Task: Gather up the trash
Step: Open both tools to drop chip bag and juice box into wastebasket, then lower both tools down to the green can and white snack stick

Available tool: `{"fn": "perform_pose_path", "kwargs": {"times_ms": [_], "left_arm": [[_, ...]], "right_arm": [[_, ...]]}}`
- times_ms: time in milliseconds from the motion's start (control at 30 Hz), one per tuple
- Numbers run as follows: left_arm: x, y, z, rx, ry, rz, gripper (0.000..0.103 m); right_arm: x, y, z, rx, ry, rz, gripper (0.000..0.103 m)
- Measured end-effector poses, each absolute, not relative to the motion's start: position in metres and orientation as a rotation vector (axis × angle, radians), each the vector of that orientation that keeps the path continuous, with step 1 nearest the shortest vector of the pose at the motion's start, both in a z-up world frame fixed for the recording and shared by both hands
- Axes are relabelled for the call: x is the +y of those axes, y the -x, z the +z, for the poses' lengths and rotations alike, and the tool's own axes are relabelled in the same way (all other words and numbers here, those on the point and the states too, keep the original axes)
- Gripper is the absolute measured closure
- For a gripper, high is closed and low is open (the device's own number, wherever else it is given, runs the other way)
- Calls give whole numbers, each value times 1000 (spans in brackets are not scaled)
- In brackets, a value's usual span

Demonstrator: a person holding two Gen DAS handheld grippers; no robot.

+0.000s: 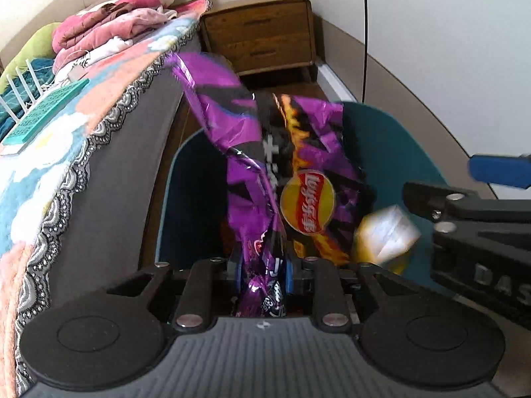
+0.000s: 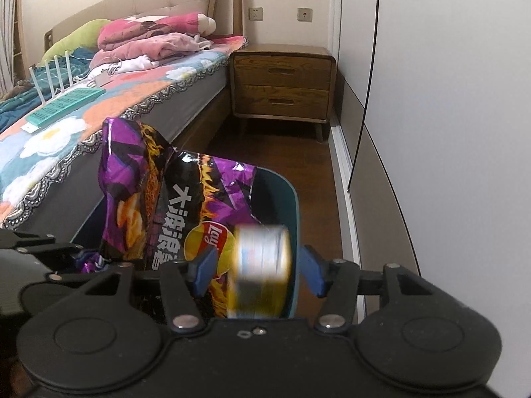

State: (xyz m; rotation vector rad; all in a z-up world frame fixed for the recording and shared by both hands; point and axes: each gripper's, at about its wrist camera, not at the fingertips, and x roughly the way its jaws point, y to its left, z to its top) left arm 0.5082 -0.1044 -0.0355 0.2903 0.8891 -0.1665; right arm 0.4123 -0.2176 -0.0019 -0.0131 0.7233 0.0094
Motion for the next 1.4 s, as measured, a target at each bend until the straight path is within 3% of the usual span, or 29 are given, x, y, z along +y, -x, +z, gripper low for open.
{"fn": "perform_pose_path", "kwargs": {"times_ms": [167,300,367,433,467,1033,1200,1400], "left_arm": [[-110,-505,-43,926,-302,-177,80],[-113,-498,-44,929,-309,-188,72],[-113,-494,-42,923,-303,-195,64],[-112,-490,-37,902,-300,-193,38],[-111,-486,-34,878,-298,-195,36],[-83,-423,13,768,-262,-282,35],[-68,-395,15,741,-247,-326,24],[-53,-367,-12,784,-261,-361,23]], "right_arm": [[-227,-399,3,707,0,9,39],[-236,-390,5,704,-24,9,38],[-238,-387,8,699,-33,12,36],[-240,-384,11,695,-43,14,34],[-241,-383,12,692,-47,17,34],[-248,-338,27,623,-107,44,20],[-247,-319,20,610,-94,69,12],[-247,-297,-12,658,-77,110,1]]}}
